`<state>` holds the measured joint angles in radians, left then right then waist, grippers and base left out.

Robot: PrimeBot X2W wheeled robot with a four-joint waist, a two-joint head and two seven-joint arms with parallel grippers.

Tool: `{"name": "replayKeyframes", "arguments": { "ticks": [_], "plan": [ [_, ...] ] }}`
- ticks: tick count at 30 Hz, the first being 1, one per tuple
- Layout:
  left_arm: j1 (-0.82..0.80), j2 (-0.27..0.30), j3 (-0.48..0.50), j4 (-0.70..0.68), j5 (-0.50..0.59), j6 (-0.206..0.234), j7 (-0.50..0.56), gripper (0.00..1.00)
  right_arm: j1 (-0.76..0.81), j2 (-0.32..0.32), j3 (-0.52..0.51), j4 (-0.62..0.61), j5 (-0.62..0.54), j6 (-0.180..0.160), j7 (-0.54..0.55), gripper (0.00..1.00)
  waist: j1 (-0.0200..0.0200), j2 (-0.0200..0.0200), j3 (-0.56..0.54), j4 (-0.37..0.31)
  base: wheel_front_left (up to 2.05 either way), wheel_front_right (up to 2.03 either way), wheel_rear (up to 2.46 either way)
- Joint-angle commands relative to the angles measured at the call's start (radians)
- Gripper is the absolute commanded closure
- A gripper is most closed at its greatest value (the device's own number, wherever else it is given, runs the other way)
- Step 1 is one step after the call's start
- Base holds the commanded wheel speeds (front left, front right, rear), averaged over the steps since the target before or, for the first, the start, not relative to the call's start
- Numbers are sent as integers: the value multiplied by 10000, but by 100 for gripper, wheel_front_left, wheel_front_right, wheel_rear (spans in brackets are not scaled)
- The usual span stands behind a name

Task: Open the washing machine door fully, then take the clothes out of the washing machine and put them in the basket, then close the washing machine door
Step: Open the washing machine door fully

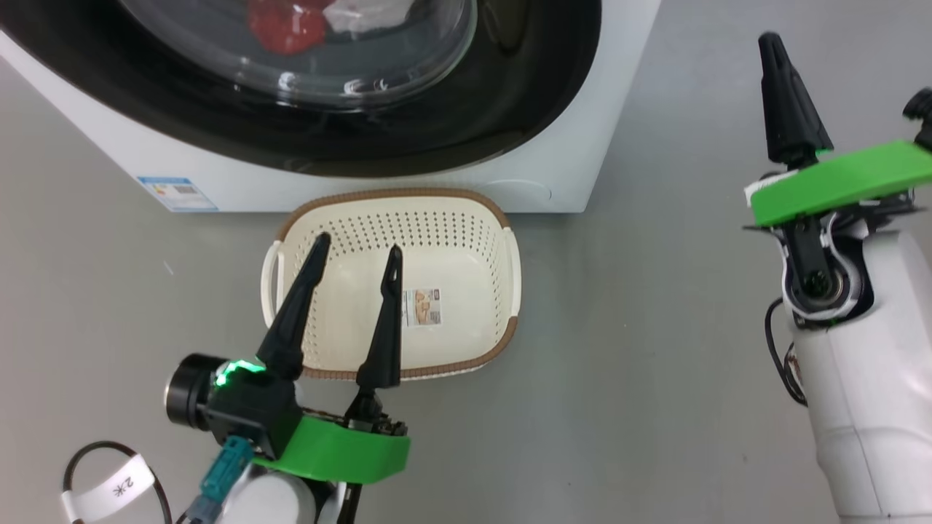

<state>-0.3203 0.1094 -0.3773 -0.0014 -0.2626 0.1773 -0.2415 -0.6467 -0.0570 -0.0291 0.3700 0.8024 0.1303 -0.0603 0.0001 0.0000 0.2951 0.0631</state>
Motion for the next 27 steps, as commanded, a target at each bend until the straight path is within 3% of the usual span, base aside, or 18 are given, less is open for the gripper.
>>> {"name": "replayKeyframes", "arguments": {
  "ticks": [1, 27],
  "plan": [
    [-322, 90, 285, -364, 134, -76, -126, 0, -476, 68, 177, -138, 350, 4, 212, 100, 0, 0, 338, 162, 0, 0, 0],
    [-789, -97, 200, -511, 484, -282, -201, 0, -3388, 68, -56, 1500, 4529, 4, 3659, 100, 0, 0, 1495, 613, 0, 0, 0]
  ]
}}
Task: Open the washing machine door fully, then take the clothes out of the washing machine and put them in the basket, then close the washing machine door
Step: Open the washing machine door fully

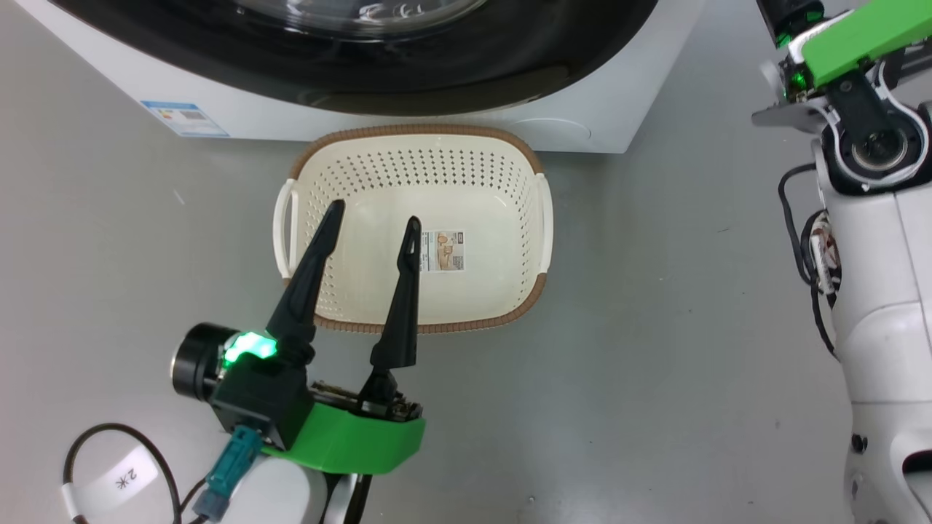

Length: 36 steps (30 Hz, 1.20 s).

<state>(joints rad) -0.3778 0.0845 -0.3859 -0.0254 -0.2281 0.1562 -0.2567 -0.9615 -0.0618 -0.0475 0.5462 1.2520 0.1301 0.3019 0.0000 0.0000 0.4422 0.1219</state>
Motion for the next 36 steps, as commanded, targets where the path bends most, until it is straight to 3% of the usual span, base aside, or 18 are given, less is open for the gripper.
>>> {"name": "replayKeyframes", "arguments": {
  "ticks": [1, 22, 36],
  "plan": [
    [-221, 139, 282, -279, 145, -86, -49, 0, -366, 116, 92, -150, 102, 6, 124, 100, 0, 0, 66, 54, 0, 0, 0],
    [-256, -111, 282, -361, 266, -306, -51, 0, -2186, 64, -627, 1384, -590, 6, 1427, 100, 0, 0, 569, 683, 0, 0, 0],
    [-317, -190, 275, -168, 408, -372, -51, 0, -3217, -127, -1260, 2377, -985, 6, 3122, 100, 0, 0, 761, 924, 0, 0, 0]
  ]
}}
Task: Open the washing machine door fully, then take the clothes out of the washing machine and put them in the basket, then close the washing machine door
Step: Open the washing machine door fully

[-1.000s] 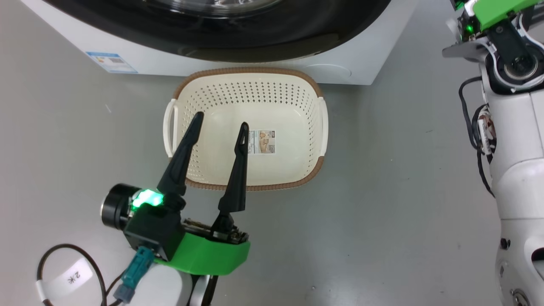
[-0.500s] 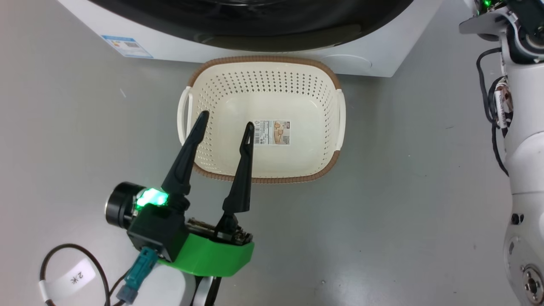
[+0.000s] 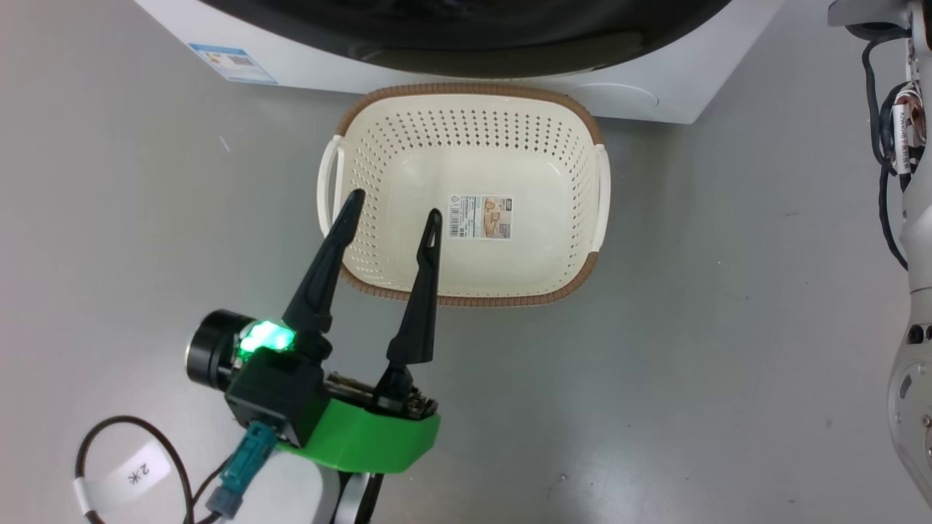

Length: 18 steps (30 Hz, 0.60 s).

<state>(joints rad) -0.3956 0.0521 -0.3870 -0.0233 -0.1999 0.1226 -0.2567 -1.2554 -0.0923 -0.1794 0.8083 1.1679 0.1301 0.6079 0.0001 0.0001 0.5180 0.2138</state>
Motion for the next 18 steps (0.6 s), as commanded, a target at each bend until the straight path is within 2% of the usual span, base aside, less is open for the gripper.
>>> {"name": "replayKeyframes", "arguments": {
  "ticks": [1, 18],
  "plan": [
    [-134, 130, 292, -186, 130, -41, -51, 0, -315, 180, 43, -204, -186, 6, 176, 100, -1, -1, 6, 10, 0, 0, 0],
    [-129, 78, 484, -142, 144, -93, -51, 0, -282, 380, -189, -447, -428, 6, 1747, 100, -1, -1, -80, -109, 0, 0, 0]
  ]
}}
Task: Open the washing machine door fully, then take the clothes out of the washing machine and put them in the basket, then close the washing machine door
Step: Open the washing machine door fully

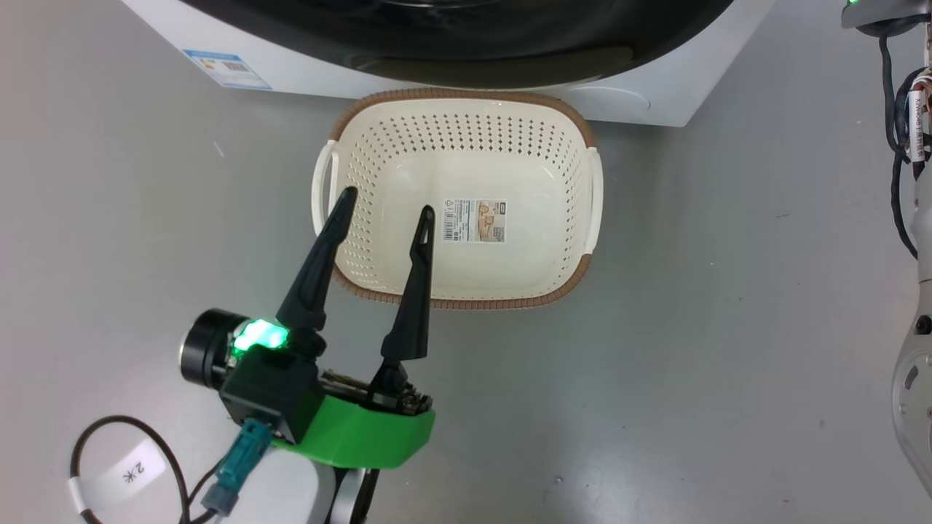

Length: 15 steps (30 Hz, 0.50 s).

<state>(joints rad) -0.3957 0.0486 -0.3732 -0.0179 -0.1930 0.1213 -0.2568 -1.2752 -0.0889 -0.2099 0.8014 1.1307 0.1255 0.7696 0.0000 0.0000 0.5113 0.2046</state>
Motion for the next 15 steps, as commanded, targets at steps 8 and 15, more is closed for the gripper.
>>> {"name": "replayKeyframes", "arguments": {
  "ticks": [8, 15],
  "plan": [
    [-107, 105, 448, -179, 122, -96, -49, 0, 316, 381, 211, -800, 27, 52, 621, 100, 0, 0, -106, -120, 0, 0, 0],
    [-77, 109, 545, -117, 128, -112, -49, 0, 663, 384, 502, -1000, 451, 52, 756, 100, 0, 0, -276, -182, 0, 0, 0]
  ]
}}
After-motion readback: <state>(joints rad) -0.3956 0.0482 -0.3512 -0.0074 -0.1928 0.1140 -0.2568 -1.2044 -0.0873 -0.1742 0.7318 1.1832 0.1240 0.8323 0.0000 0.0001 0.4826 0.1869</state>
